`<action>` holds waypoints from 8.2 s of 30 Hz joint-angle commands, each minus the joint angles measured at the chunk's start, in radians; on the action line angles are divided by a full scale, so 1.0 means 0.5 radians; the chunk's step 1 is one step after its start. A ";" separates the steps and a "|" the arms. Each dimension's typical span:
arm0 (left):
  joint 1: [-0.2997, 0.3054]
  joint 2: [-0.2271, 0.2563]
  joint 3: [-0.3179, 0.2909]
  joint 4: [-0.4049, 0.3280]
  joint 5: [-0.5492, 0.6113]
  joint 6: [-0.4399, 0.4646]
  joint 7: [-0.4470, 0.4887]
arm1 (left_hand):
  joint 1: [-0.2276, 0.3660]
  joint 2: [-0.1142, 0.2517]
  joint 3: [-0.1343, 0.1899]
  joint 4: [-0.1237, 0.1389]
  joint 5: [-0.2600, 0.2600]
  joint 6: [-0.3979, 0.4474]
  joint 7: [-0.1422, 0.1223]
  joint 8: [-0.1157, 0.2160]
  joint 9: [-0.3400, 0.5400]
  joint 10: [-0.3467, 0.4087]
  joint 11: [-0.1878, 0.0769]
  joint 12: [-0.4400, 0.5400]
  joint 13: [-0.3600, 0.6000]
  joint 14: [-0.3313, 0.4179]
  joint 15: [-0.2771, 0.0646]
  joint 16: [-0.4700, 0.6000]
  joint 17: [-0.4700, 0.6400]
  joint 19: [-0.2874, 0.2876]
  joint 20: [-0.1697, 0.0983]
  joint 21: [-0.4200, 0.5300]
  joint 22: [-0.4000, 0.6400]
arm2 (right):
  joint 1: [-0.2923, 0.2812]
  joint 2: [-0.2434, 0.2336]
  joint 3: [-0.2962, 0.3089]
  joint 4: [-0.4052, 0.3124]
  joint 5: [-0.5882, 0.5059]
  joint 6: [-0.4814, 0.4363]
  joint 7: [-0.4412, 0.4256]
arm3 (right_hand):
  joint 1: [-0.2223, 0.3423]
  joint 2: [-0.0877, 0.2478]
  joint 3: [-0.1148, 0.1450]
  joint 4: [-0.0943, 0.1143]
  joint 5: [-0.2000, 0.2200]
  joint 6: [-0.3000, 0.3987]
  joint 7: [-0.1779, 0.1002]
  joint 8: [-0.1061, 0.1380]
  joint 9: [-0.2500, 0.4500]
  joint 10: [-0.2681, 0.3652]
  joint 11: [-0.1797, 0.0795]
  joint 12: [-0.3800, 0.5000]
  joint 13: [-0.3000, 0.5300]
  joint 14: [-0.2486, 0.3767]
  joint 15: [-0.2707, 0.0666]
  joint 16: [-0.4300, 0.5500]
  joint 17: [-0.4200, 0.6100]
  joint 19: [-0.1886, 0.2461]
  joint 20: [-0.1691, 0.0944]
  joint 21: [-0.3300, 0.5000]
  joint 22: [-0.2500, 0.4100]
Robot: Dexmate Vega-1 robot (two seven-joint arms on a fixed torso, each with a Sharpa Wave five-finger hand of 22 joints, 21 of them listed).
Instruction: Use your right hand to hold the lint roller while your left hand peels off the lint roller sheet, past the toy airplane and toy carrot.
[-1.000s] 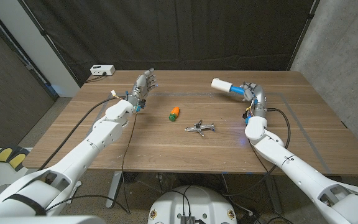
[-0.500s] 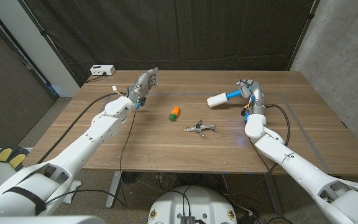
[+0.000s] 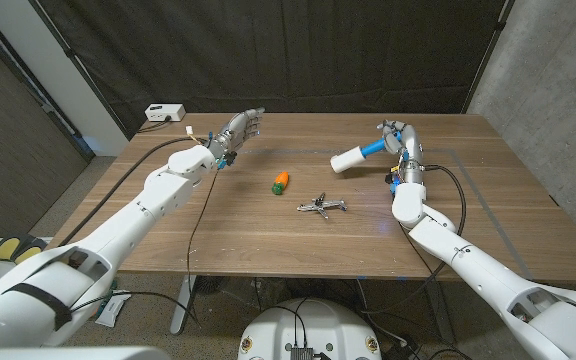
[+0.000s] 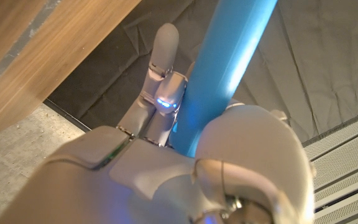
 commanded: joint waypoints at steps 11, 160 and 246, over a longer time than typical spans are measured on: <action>-0.051 -0.030 0.020 0.044 0.032 -0.013 -0.025 | 0.020 0.004 -0.002 -0.005 -0.003 -0.025 0.002 -0.014 0.010 -0.025 0.011 -0.009 0.005 -0.010 0.009 0.002 0.010 -0.013 0.006 0.017 0.011 | 0.112 0.044 -0.059 0.109 -0.130 -0.164 -0.017 | 0.049 0.014 0.050 -0.015 0.003 0.002 0.006 -0.042 -0.008 -0.006 0.013 -0.007 -0.021 -0.016 -0.045 0.030 0.002 -0.007 -0.141 0.025 -0.051; 0.136 -0.001 -0.054 -0.186 -0.063 -0.122 0.007 | -0.118 -0.005 -0.099 0.073 -0.007 -0.019 0.002 -0.027 0.008 -0.011 0.026 0.014 0.010 -0.001 0.021 0.027 0.023 0.018 0.007 0.020 0.029 | 0.440 -0.613 -1.066 -1.084 -1.179 -2.499 1.838 | -0.165 -0.016 -0.274 -0.267 -0.154 0.191 -0.371 -0.039 -0.574 0.364 -0.201 -0.628 -1.209 -0.135 -0.066 -1.891 -1.292 -0.783 -0.045 -0.831 -0.278; -0.138 -0.090 0.109 -0.092 0.156 -0.026 -0.004 | -0.010 0.104 -0.029 0.011 0.010 -0.004 -0.043 -0.009 0.009 0.079 -0.037 0.048 0.007 0.097 -0.028 0.045 0.008 0.104 0.003 0.042 0.029 | -0.208 -0.060 0.299 0.174 1.808 0.607 2.142 | -0.751 0.037 0.124 0.132 -0.023 0.434 0.060 0.851 0.687 0.958 -0.012 1.024 0.484 0.434 -0.034 0.006 0.005 -0.066 0.018 0.343 -0.169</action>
